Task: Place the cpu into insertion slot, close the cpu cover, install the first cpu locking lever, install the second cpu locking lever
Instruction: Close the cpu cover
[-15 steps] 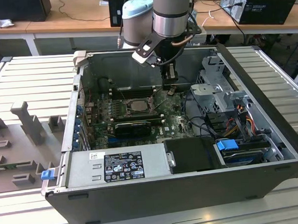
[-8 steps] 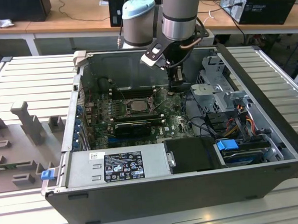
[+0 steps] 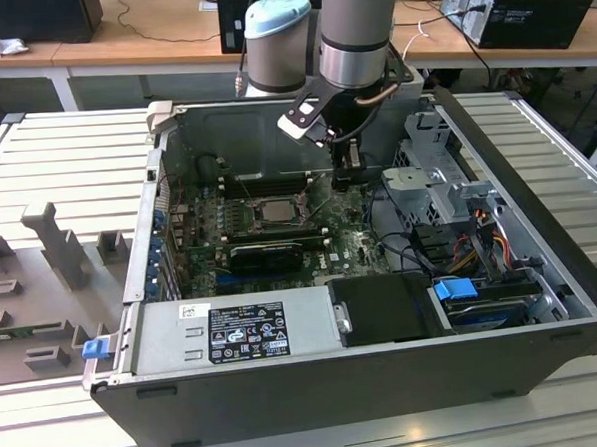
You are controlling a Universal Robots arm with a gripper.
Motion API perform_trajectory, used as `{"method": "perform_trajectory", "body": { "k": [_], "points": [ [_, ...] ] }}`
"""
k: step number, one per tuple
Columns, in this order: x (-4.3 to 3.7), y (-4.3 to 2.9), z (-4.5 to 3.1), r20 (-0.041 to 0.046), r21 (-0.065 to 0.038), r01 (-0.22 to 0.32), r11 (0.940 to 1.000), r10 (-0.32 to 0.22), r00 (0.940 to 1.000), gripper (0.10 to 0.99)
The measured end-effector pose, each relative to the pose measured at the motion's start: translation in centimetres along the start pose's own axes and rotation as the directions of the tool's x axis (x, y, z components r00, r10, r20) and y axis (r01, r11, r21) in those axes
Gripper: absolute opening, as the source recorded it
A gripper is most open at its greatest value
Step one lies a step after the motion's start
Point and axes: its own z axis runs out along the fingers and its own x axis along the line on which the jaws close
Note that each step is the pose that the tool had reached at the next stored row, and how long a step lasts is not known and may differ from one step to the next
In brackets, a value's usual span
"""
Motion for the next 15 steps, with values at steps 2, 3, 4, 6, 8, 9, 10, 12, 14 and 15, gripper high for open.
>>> {"method": "perform_trajectory", "body": {
  "k": [2,3,4,6,8,9,10,12,14,15],
  "points": [
    [0.00,-0.24,-0.01,-0.0001,0.000,0.000,1.0000,0.000,1.0000,0.106],
    [0.00,-0.30,-0.01,-0.0002,0.000,0.000,1.0000,0.000,1.0000,0.106],
    [0.00,-0.35,-0.01,-0.0002,0.000,0.000,1.0000,0.000,1.0000,0.106],
    [0.01,-0.53,-0.01,-0.0002,0.000,0.000,1.0000,0.000,1.0000,0.106],
    [0.01,-0.87,-0.03,-0.0001,0.000,0.000,1.0000,0.000,1.0000,0.106],
    [0.01,-0.97,-0.04,-0.0002,0.000,0.000,1.0000,0.000,1.0000,0.106],
    [0.01,-1.05,-0.04,-0.0002,0.000,0.000,1.0000,0.000,1.0000,0.106],
    [0.01,-1.32,-0.05,-0.0002,0.000,0.000,1.0000,0.000,1.0000,0.106],
    [0.01,-1.54,-0.06,-0.0002,0.000,0.000,1.0000,0.000,1.0000,0.106],
    [0.01,-1.67,-0.07,-0.0002,0.000,0.000,1.0000,0.000,1.0000,0.106]
  ]
}}
